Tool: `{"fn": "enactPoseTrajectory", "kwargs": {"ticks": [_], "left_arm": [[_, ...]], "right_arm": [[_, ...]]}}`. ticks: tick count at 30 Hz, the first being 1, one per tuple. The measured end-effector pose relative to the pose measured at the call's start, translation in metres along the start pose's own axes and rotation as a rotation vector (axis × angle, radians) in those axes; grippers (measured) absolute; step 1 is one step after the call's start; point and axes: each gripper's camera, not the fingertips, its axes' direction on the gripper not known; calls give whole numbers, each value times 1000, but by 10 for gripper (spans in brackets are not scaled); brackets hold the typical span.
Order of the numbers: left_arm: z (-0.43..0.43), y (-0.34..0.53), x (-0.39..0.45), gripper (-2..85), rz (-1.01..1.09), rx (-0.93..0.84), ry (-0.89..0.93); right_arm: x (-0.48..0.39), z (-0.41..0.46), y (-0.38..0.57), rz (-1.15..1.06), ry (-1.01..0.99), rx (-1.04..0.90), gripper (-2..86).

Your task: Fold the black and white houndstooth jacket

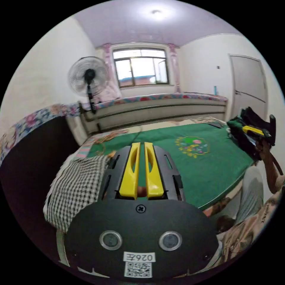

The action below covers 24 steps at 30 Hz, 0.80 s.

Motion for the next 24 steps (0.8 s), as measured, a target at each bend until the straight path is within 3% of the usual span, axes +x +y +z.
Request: {"fn": "enactPoseTrajectory", "kwargs": {"ticks": [2,4,8,11,17,24], "left_arm": [[-52,54,-94,71,-190,-30,-220],[-91,97,-155,104,-376,-37,-281],[-162,189,-260,161,-793,45,-283],[-190,224,-307,186,-954,127,-258],[-198,220,-392,214,-1035,140,3],[-213,185,-458,178,-1048,15,-12]], "right_arm": [[-36,63,-25,-44,-97,-53,-9],[-72,125,-48,-88,-183,-108,-9],[-145,261,-99,-130,-385,-229,-3],[-182,356,-136,-90,-494,-311,21],[-208,539,-198,170,-707,-449,49],[-235,726,-245,330,-762,-574,84]]}}
